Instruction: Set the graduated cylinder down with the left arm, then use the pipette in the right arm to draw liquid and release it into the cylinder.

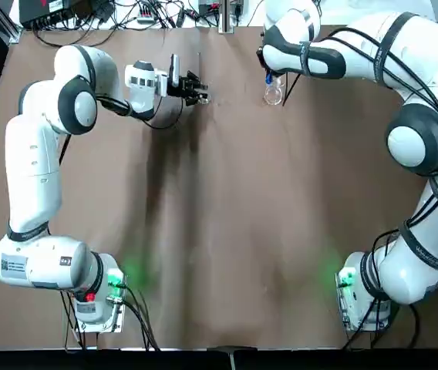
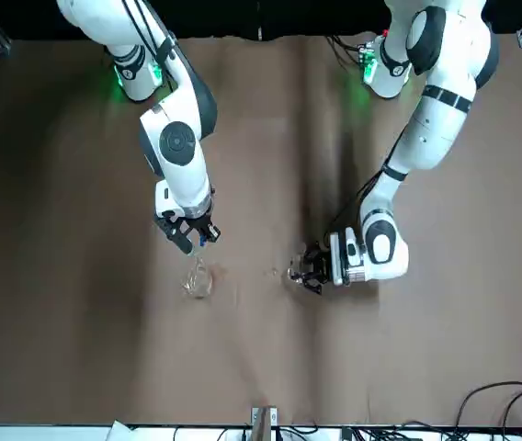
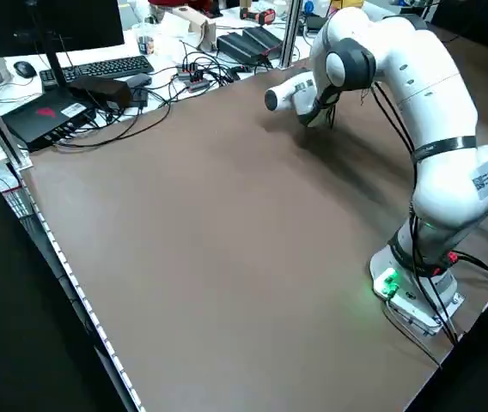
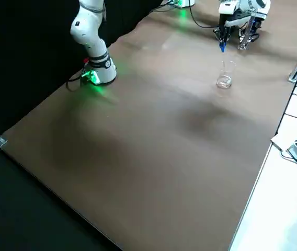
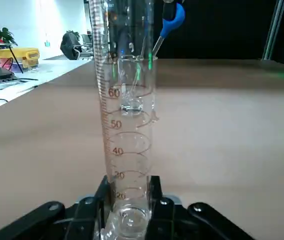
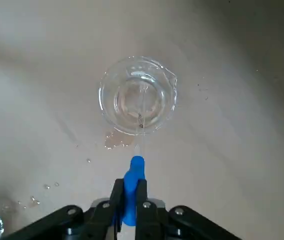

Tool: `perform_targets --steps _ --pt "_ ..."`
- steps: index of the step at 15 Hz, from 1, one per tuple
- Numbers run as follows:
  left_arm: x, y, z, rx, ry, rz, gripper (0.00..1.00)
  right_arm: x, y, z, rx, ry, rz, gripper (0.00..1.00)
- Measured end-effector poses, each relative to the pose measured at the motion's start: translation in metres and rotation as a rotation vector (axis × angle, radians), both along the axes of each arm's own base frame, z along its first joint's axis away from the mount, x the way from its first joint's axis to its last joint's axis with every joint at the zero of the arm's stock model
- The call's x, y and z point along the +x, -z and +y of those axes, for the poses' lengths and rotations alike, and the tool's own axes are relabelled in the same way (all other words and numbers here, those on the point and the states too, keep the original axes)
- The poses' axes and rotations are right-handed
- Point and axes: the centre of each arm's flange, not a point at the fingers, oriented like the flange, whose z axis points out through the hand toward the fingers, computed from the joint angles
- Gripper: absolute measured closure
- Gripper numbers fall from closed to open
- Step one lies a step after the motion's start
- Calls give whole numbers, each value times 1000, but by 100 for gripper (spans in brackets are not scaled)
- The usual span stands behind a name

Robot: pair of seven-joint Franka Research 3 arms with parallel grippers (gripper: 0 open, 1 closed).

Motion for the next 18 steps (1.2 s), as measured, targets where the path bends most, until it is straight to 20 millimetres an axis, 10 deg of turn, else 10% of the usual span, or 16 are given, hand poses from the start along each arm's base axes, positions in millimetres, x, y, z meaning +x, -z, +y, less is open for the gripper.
perform_targets --steps 9,18 --pt "-23 -1 -60 14 -64 40 66 0 0 -1 -5 3 5 87" --pt "-34 3 -77 7 -61 63 66 0 0 -1 -8 3 10 91"
